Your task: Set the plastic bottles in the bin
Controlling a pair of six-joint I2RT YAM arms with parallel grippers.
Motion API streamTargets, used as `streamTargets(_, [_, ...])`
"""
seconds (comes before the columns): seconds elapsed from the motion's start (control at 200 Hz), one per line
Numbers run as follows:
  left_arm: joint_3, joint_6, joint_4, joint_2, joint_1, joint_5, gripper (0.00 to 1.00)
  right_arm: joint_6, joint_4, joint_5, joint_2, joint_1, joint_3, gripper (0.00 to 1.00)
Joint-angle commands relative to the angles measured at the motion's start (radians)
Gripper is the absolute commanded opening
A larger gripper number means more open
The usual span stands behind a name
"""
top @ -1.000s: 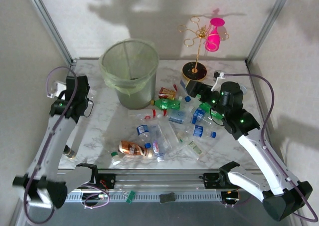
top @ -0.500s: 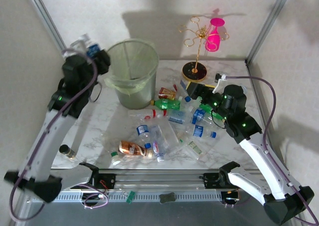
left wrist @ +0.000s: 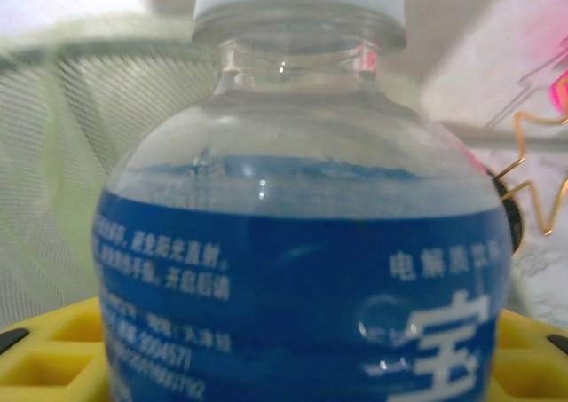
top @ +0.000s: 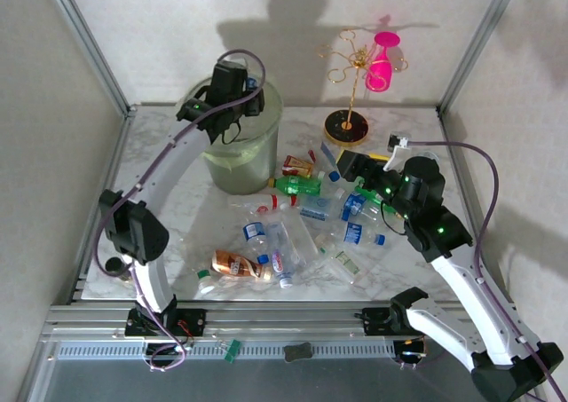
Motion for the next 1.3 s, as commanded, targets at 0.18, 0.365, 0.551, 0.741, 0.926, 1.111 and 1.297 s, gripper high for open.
streamTargets(0.18, [0.067,-0.032,-0.079,0.099,0.004,0.029,0.39,-0.030,-0.012,0.039,0.018,0.008,0.001,0.95])
streamTargets(0.365, [-0.013,-0.083,-0.055,0.094,0.030,0.048,0.39,-0.036,-0.003,0.042,0.037,0.007,0.014,0.95])
streamTargets(0.551, [-0.076,-0.123,-0.024,0.100,0.081,0.122,0.42,-0.035,0.003,0.040,0.055,0.007,0.024,0.95])
streamTargets(0.741, [-0.096,-0.124,-0.013,0.127,0.095,0.179,0.49,-0.036,0.000,0.047,0.055,0.008,0.032,0.95])
streamTargets(0.926, [-0.103,-0.138,-0.007,0.121,0.094,0.175,0.62,-0.035,-0.009,0.062,0.040,0.008,0.028,0.95])
streamTargets(1.111, [-0.123,-0.161,0.011,0.097,0.095,0.196,0.66,-0.036,-0.011,0.069,0.021,0.007,0.021,0.95])
streamTargets(1.297, [-0.152,-0.180,0.032,0.092,0.092,0.238,0.71,-0.044,-0.018,0.080,0.006,0.008,0.025,0.95])
